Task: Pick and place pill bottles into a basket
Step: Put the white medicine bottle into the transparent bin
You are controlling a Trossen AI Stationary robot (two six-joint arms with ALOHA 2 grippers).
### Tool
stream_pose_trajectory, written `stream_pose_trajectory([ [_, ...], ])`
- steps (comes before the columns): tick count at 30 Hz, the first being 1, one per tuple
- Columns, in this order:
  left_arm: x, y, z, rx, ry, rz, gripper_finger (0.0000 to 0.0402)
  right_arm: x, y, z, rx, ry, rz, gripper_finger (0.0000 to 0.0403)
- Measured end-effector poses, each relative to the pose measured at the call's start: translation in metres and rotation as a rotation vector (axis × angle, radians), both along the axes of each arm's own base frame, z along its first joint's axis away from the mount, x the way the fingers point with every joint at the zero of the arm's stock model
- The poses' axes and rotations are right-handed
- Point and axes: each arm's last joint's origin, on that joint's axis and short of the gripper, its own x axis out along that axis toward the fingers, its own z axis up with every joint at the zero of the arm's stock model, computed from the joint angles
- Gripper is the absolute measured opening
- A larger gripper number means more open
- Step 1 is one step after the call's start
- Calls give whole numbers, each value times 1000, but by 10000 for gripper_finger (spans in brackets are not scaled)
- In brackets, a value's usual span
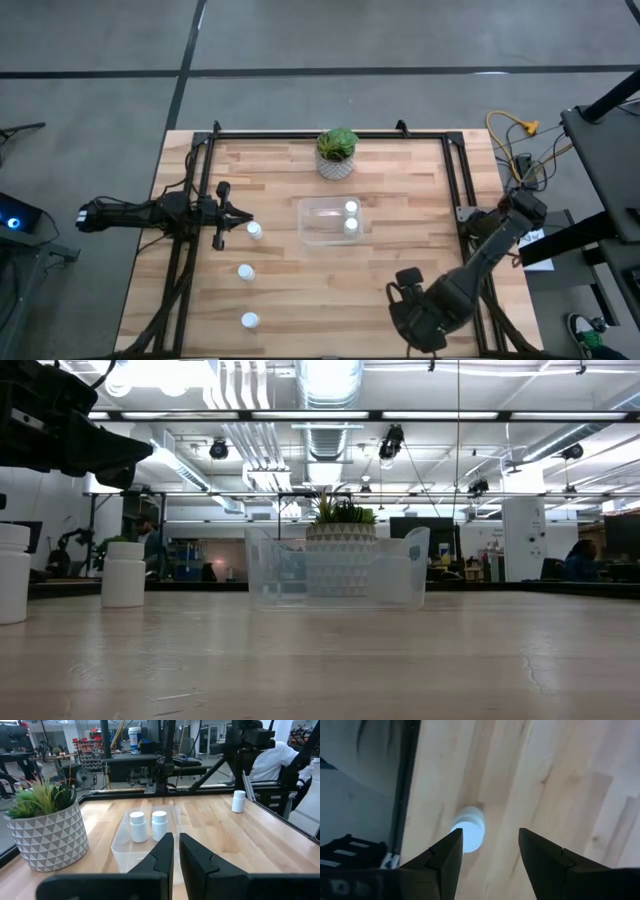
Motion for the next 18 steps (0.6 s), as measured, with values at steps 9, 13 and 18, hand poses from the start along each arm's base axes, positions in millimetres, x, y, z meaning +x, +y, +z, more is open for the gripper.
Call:
stream_pose_trajectory([
  [9, 0, 0, 0, 0, 0, 0, 12, -10, 20, -4, 71, -46, -7, 182],
  [13, 0, 0, 0, 0, 0, 0, 12, -12, 19, -15, 58, -28, -22, 182],
  [18, 0, 0, 0, 0, 0, 0, 12, -16, 14, -28, 24, 5, -44, 183],
])
